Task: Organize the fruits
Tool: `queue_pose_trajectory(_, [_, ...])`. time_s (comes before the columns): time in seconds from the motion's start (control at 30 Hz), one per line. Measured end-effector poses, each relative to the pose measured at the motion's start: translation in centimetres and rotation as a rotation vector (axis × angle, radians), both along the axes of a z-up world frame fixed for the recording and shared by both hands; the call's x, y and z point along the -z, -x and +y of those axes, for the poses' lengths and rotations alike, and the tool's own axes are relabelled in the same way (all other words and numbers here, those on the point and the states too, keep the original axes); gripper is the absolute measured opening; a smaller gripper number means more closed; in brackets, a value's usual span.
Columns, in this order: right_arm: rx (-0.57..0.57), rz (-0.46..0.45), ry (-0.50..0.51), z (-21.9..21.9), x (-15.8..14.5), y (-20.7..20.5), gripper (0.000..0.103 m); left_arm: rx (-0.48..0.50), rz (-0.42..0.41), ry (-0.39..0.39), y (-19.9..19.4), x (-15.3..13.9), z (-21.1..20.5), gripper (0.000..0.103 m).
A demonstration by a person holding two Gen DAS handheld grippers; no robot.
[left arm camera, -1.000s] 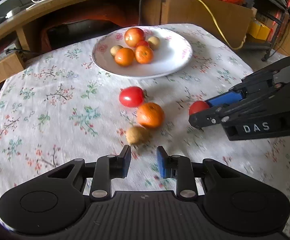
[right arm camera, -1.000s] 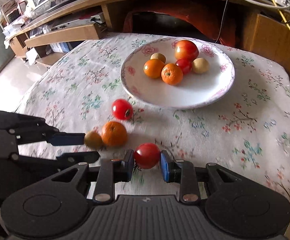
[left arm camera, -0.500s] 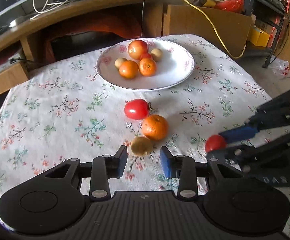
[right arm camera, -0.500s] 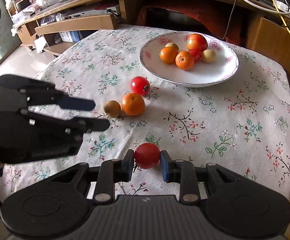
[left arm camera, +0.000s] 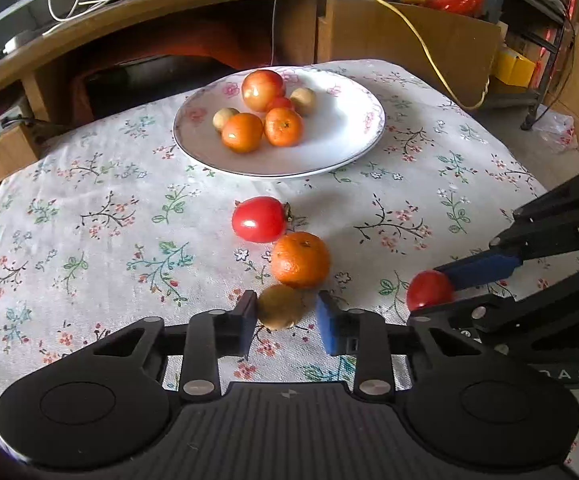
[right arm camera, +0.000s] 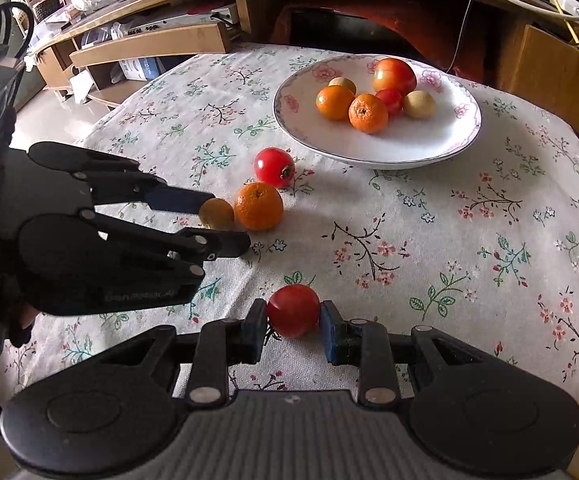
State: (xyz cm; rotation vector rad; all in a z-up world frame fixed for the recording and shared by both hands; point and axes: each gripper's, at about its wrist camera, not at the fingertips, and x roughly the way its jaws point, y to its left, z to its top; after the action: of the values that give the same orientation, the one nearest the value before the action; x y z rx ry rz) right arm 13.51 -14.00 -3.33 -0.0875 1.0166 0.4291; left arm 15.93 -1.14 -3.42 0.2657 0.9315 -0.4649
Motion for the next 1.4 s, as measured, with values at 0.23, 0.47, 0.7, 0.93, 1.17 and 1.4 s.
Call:
queue_pose_trajectory(0.23, [-0.007, 0.005, 0.015, -0.1, -0.1, 0.2, 0.028, 0.004, 0.027, -0.020, 1.6, -0.5, 0.8, 0.035])
queue_pose_trajectory(0.47, [-0.007, 0.026, 0.026, -0.6, -0.3, 0.9, 0.032, -0.009, 0.029, -0.009, 2.3, -0.9, 1.1, 0.042])
queue_pose_trajectory(0.7, [-0.003, 0.004, 0.022, -0.6, -0.4, 0.8, 0.043, -0.035, 0.007, 0.009, 1.5, -1.3, 1.1, 0.062])
queue_pose_trajectory(0.93, [-0.010, -0.024, 0.036, -0.2, 0.1, 0.0, 0.044, -0.035, 0.010, -0.017, 0.5, -0.2, 0.6, 0.057])
queue_pose_trajectory(1.17, [-0.013, -0.031, 0.048, 0.4, 0.0, -0.3, 0.028, -0.016, 0.017, -0.013, 0.7, -0.3, 0.4, 0.042])
queue_pose_trajectory(1.4, [-0.001, -0.025, 0.035, 0.1, -0.1, -0.1, 0.028, -0.022, 0.029, -0.001, 0.7, -0.6, 0.3, 0.034])
